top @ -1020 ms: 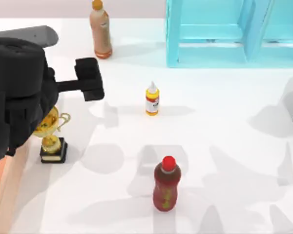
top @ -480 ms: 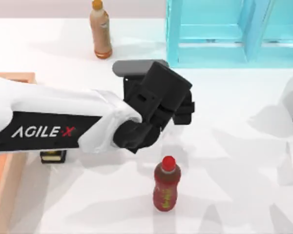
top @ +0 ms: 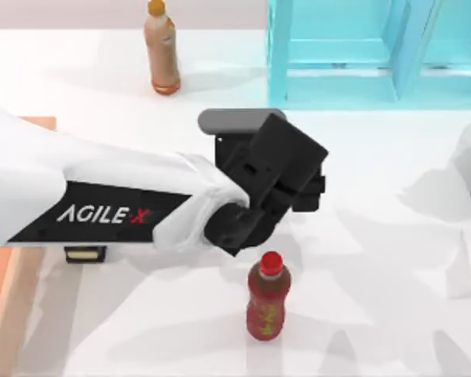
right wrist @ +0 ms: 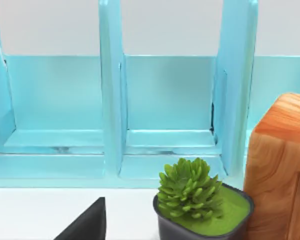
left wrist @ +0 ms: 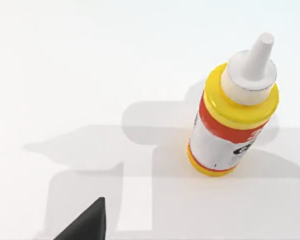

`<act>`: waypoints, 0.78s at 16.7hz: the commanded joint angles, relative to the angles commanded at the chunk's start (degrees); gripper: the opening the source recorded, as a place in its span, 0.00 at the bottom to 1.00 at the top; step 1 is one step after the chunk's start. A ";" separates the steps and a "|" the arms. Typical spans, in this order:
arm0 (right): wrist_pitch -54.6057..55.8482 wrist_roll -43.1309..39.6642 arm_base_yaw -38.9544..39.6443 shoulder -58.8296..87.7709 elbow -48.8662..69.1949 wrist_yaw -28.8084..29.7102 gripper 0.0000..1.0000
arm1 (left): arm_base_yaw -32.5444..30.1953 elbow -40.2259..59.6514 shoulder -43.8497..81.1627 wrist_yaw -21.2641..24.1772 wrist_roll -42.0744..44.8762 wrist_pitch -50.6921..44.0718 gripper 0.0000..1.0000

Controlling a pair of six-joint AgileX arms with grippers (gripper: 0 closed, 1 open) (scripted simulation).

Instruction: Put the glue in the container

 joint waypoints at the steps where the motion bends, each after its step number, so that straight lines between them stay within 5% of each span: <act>1: 0.00 0.00 0.00 0.00 0.00 0.00 1.00 | 0.07 0.18 0.17 0.04 0.07 0.04 1.00; 13: 0.00 0.00 0.00 0.00 0.00 0.00 1.00 | 7.10 11.11 18.36 5.00 6.56 10.71 1.00</act>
